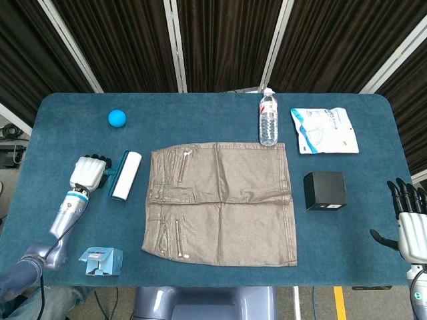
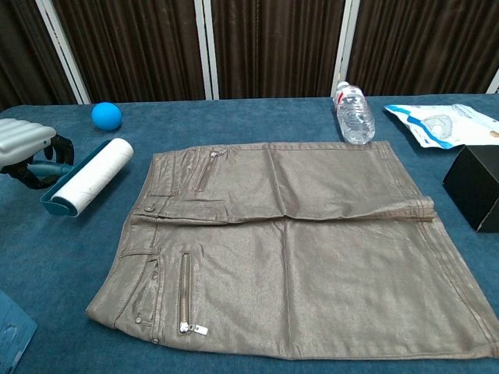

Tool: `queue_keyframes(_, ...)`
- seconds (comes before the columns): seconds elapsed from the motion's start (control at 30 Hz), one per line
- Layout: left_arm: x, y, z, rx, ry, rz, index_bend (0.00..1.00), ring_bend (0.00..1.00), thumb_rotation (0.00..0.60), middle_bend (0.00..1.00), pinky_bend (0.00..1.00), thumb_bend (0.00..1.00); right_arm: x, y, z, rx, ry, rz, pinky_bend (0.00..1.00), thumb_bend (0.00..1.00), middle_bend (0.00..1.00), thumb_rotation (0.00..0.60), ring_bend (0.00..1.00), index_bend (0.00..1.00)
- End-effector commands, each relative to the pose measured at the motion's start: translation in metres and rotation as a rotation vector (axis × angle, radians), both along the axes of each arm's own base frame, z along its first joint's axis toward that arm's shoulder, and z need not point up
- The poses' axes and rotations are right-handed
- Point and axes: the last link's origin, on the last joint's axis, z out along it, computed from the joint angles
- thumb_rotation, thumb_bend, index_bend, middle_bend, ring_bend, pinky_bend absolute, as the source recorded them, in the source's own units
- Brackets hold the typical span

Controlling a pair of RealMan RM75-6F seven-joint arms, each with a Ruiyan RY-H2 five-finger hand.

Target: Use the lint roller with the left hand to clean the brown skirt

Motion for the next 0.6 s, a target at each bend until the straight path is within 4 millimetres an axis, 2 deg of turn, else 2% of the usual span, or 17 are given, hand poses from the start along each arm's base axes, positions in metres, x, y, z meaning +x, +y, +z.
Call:
queue_keyframes(0.03,0.017,0.0,0.014,-0.009,0.04,-0.071,0.55,0.35,0.6,0.42,0.44,0.64,0.0,0.0,0.001,0.003,-0.006,0.0,0.0,0.0,0.0,0.6,0.0,0.0)
queue_keyframes(0.17,0.039,-0.003,0.024,-0.013,0.063,-0.123,0.56,0.36,0.6,0.42,0.45,0.64,-0.001,0.0,0.003,-0.001,-0.017,-0.002,0.0,0.0,0.0,0.6,0.0,0.0)
queue_keyframes(0.23,0.057,-0.003,0.026,-0.02,0.104,-0.177,0.57,0.36,0.6,0.43,0.45,0.64,-0.001,-0.001,0.005,-0.006,-0.026,-0.005,0.0,0.0,0.0,0.6,0.0,0.0)
queue_keyframes(0.43,0.093,-0.001,0.018,-0.035,0.2,-0.248,0.57,0.36,0.6,0.43,0.45,0.64,-0.005,-0.004,0.009,-0.014,-0.046,-0.021,0.0,0.0,0.0,0.6,0.0,0.0)
queue_keyframes(0.6,0.112,0.003,0.008,-0.041,0.22,-0.254,0.58,0.36,0.6,0.43,0.45,0.65,-0.008,-0.005,0.013,-0.021,-0.058,-0.034,0.0,0.0,0.0,0.6,0.0,0.0)
